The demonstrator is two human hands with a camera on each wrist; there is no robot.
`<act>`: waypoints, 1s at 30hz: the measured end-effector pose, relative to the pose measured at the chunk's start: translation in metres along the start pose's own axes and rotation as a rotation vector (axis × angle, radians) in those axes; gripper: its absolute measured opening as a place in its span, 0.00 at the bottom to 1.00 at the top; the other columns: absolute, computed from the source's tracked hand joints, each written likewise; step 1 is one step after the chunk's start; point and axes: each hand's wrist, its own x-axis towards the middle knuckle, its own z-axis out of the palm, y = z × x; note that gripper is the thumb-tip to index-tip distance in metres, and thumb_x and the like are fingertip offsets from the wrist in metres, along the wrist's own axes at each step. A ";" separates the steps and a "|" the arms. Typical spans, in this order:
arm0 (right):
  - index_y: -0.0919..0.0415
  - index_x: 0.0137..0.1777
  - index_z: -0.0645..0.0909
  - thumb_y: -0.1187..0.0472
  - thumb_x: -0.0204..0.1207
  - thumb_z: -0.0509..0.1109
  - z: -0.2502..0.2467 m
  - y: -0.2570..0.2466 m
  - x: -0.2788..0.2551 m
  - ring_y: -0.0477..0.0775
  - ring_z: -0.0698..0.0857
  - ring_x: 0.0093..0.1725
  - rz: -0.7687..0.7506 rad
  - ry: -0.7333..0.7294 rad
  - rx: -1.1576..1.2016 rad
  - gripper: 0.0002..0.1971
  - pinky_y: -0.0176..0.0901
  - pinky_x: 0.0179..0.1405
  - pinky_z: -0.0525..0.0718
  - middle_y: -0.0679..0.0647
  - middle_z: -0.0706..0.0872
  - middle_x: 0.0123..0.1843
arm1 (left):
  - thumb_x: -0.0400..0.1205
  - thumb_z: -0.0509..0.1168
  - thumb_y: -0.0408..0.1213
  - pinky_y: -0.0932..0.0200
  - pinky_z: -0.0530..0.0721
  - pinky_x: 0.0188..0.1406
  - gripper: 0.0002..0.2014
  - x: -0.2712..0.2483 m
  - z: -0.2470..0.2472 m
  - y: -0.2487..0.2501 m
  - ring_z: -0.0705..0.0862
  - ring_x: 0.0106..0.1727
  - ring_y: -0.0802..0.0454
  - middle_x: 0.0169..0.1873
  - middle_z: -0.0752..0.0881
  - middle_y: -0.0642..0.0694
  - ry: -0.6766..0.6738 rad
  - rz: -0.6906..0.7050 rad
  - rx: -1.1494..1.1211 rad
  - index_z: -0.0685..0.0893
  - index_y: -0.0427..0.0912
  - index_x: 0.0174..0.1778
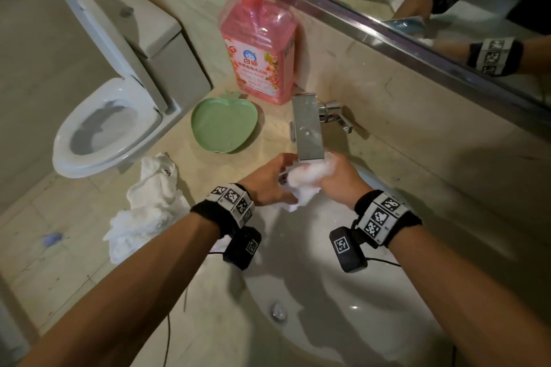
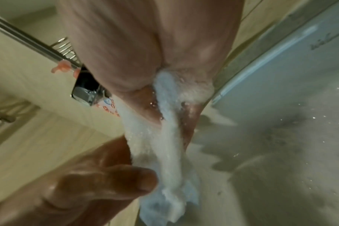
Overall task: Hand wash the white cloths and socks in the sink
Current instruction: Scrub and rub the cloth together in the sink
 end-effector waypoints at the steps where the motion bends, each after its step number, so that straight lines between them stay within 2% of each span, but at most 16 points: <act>1: 0.51 0.55 0.86 0.66 0.77 0.73 -0.001 0.001 -0.001 0.42 0.89 0.49 -0.002 0.000 0.015 0.10 0.35 0.45 0.86 0.46 0.91 0.48 | 0.67 0.83 0.37 0.51 0.77 0.71 0.47 0.005 0.002 0.003 0.78 0.71 0.49 0.71 0.78 0.46 -0.029 0.004 -0.017 0.65 0.44 0.79; 3: 0.52 0.57 0.87 0.71 0.74 0.75 -0.004 0.003 -0.004 0.47 0.90 0.53 0.013 -0.001 0.110 0.16 0.43 0.53 0.89 0.48 0.92 0.51 | 0.62 0.85 0.39 0.51 0.80 0.68 0.46 0.015 0.007 0.008 0.83 0.65 0.49 0.65 0.84 0.49 -0.017 -0.005 0.007 0.71 0.47 0.77; 4: 0.56 0.58 0.87 0.74 0.73 0.76 -0.005 0.004 -0.005 0.55 0.90 0.57 0.025 0.001 0.137 0.17 0.51 0.58 0.89 0.54 0.92 0.55 | 0.63 0.84 0.40 0.52 0.82 0.66 0.44 0.019 0.010 0.009 0.84 0.62 0.50 0.62 0.85 0.51 -0.014 -0.026 0.050 0.74 0.49 0.76; 6: 0.54 0.50 0.87 0.78 0.70 0.77 -0.010 0.007 -0.008 0.67 0.87 0.59 0.020 0.009 0.136 0.18 0.63 0.58 0.88 0.64 0.89 0.56 | 0.69 0.79 0.48 0.51 0.86 0.61 0.34 0.026 0.016 0.013 0.87 0.55 0.50 0.58 0.88 0.50 -0.041 -0.061 0.244 0.79 0.53 0.72; 7: 0.48 0.44 0.87 0.79 0.68 0.76 -0.014 0.009 -0.009 0.67 0.87 0.57 0.008 0.008 0.118 0.21 0.61 0.54 0.89 0.61 0.88 0.55 | 0.73 0.75 0.53 0.50 0.86 0.60 0.29 0.029 0.019 0.014 0.87 0.54 0.49 0.58 0.88 0.49 -0.039 -0.056 0.359 0.80 0.54 0.70; 8: 0.43 0.40 0.85 0.80 0.67 0.76 -0.019 0.010 -0.010 0.63 0.87 0.55 0.001 -0.014 0.085 0.24 0.53 0.48 0.91 0.55 0.88 0.53 | 0.76 0.72 0.56 0.52 0.84 0.60 0.26 0.031 0.021 0.015 0.87 0.55 0.47 0.59 0.88 0.48 -0.007 -0.036 0.435 0.81 0.53 0.69; 10: 0.41 0.42 0.82 0.76 0.65 0.78 -0.030 0.011 -0.014 0.55 0.87 0.52 0.028 -0.094 0.016 0.24 0.36 0.37 0.86 0.47 0.85 0.53 | 0.79 0.67 0.51 0.58 0.81 0.55 0.20 0.033 0.023 0.017 0.86 0.57 0.42 0.59 0.88 0.43 0.115 0.010 0.487 0.82 0.48 0.65; 11: 0.43 0.46 0.80 0.72 0.64 0.80 -0.033 0.012 -0.016 0.55 0.87 0.52 0.074 -0.137 0.023 0.23 0.36 0.37 0.86 0.48 0.85 0.56 | 0.79 0.66 0.45 0.58 0.80 0.52 0.17 0.034 0.023 0.017 0.86 0.57 0.39 0.59 0.88 0.40 0.172 0.018 0.534 0.83 0.45 0.63; 14: 0.51 0.60 0.73 0.66 0.62 0.86 -0.030 0.011 -0.017 0.59 0.87 0.56 0.251 -0.190 0.077 0.31 0.55 0.44 0.93 0.55 0.81 0.61 | 0.78 0.64 0.39 0.51 0.84 0.48 0.15 0.033 0.022 0.021 0.86 0.54 0.35 0.56 0.87 0.37 0.247 0.042 0.712 0.85 0.40 0.59; 17: 0.57 0.68 0.75 0.65 0.60 0.87 -0.016 0.006 -0.010 0.56 0.88 0.55 0.286 -0.189 0.014 0.36 0.56 0.39 0.93 0.55 0.83 0.61 | 0.76 0.67 0.39 0.49 0.86 0.44 0.12 0.031 0.025 0.030 0.87 0.49 0.36 0.50 0.88 0.38 0.237 0.119 0.838 0.86 0.43 0.54; 18: 0.59 0.66 0.79 0.63 0.59 0.87 -0.013 0.004 -0.007 0.55 0.89 0.53 0.261 -0.181 -0.040 0.34 0.55 0.40 0.93 0.56 0.86 0.59 | 0.76 0.66 0.40 0.50 0.87 0.43 0.11 0.031 0.024 0.033 0.87 0.49 0.37 0.49 0.88 0.40 0.236 0.141 0.867 0.85 0.45 0.54; 20: 0.57 0.60 0.84 0.57 0.58 0.86 -0.010 0.001 -0.001 0.54 0.88 0.54 0.197 -0.159 -0.205 0.28 0.56 0.52 0.91 0.54 0.89 0.55 | 0.77 0.65 0.41 0.53 0.84 0.40 0.11 0.033 0.021 0.036 0.87 0.47 0.39 0.48 0.88 0.41 0.244 0.135 0.869 0.84 0.46 0.55; 23: 0.55 0.64 0.81 0.53 0.60 0.84 -0.005 -0.002 0.007 0.54 0.85 0.57 0.147 -0.150 -0.459 0.31 0.53 0.59 0.87 0.51 0.86 0.57 | 0.80 0.63 0.41 0.57 0.80 0.36 0.09 0.034 0.019 0.037 0.85 0.39 0.42 0.47 0.88 0.41 0.234 0.009 0.818 0.83 0.43 0.53; 26: 0.59 0.61 0.80 0.49 0.72 0.78 -0.001 -0.001 0.011 0.55 0.85 0.46 -0.007 -0.124 -0.780 0.22 0.44 0.47 0.85 0.55 0.87 0.50 | 0.84 0.57 0.43 0.59 0.78 0.35 0.09 0.037 0.018 0.035 0.79 0.31 0.48 0.39 0.86 0.43 0.287 -0.101 0.679 0.80 0.47 0.42; 28: 0.61 0.54 0.82 0.53 0.79 0.69 0.000 -0.002 0.010 0.54 0.81 0.37 -0.134 -0.121 -0.934 0.12 0.39 0.39 0.77 0.56 0.88 0.44 | 0.84 0.57 0.43 0.59 0.78 0.36 0.09 0.039 0.019 0.038 0.77 0.31 0.50 0.42 0.87 0.43 0.234 -0.108 0.725 0.82 0.47 0.44; 30: 0.60 0.46 0.84 0.58 0.80 0.63 0.000 -0.005 0.008 0.53 0.80 0.33 -0.203 -0.129 -1.012 0.10 0.38 0.35 0.74 0.55 0.86 0.38 | 0.84 0.58 0.44 0.58 0.77 0.39 0.10 0.039 0.021 0.041 0.81 0.38 0.46 0.49 0.88 0.44 0.161 -0.106 0.817 0.84 0.47 0.51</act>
